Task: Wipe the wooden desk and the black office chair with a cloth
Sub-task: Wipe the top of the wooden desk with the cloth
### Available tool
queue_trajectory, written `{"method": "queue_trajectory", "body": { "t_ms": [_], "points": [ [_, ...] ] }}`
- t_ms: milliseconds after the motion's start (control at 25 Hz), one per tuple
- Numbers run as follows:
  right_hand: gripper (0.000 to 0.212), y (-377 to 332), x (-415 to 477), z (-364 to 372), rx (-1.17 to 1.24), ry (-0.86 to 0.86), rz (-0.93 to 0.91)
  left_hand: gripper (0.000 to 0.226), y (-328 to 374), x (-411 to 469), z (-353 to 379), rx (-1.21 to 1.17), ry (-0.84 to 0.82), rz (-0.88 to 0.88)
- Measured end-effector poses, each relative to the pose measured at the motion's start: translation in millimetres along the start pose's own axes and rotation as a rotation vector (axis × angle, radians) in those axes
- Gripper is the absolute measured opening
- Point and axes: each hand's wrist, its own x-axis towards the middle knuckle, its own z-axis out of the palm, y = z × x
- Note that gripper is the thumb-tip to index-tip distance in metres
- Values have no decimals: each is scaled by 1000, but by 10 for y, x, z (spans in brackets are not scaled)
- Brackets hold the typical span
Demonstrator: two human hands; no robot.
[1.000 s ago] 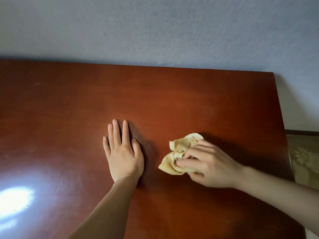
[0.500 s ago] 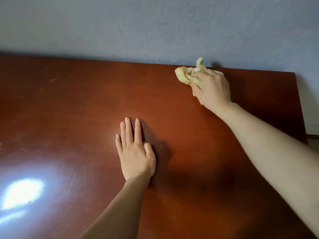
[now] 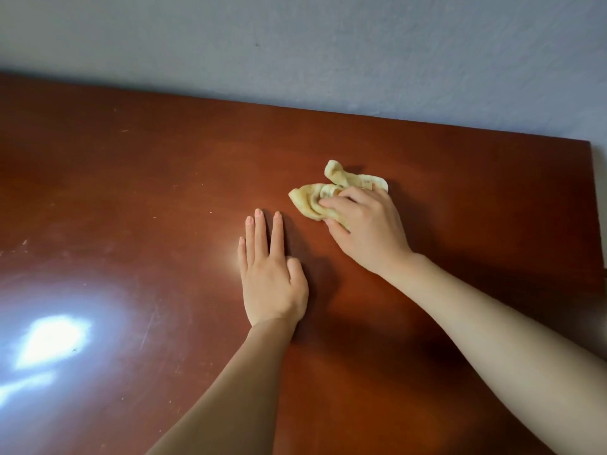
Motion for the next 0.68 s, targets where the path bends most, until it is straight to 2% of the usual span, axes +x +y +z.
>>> {"method": "queue_trajectory", "body": {
  "t_ms": [160,280,360,520,600,680],
  "points": [
    [22,-58,-133,-5,1,-23,-95,73,-7,8,-81,-122,-59,28],
    [23,-165,-231,-19,5,-66,-112,75,-113,7,-203,-233,-234,113],
    [24,-258,-319,-35,9,-88,-110,75,-198,-79,-299,-287,-328,92],
    [22,-482,-561,-68,0,-161,-117,77,-258,-693,-493,-296,-345,136],
    [24,-624,-696,-69,-29,-257,-74,76,-313,-1126,-566,-294,-330,154],
    [28,-740,-825,-53,-59,-338,-44,73,-397,-1541,-614,-264,-266,83]
  ]
}}
